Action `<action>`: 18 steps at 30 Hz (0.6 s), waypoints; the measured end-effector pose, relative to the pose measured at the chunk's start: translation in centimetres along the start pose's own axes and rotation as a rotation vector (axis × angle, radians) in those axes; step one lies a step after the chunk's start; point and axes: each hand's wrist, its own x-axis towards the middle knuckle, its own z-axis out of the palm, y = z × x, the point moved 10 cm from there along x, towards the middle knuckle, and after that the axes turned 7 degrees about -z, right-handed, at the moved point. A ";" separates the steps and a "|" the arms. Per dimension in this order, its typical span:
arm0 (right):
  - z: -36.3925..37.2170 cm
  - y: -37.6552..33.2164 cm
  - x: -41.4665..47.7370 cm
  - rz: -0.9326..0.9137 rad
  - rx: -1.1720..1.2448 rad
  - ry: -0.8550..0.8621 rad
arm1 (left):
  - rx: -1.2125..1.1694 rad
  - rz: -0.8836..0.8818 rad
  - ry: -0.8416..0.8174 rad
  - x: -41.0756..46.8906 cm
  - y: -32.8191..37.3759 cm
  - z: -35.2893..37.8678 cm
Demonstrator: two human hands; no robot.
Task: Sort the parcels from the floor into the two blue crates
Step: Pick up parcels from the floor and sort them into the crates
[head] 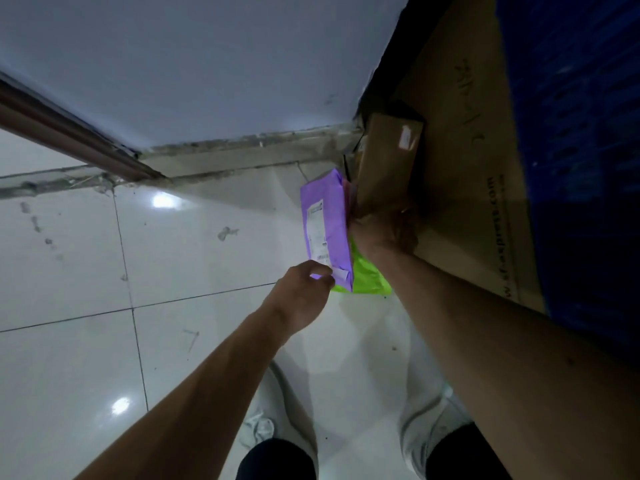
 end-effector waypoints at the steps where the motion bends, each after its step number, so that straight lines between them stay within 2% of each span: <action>1: 0.1 -0.2 -0.1 0.035 0.045 -0.026 | -0.028 -0.010 0.021 0.3 -0.2 -0.5; 7: -0.3 1.0 -0.4 0.104 0.198 -0.070 | -0.101 -0.064 0.050 0.7 -0.1 -2.0; 15: -5.7 1.1 -3.7 0.004 0.059 -0.034 | -0.147 -0.046 0.040 -0.3 1.9 -1.8; 18: -7.7 1.2 -6.1 -0.031 0.035 -0.049 | -0.170 -0.038 0.042 -3.8 4.1 -2.4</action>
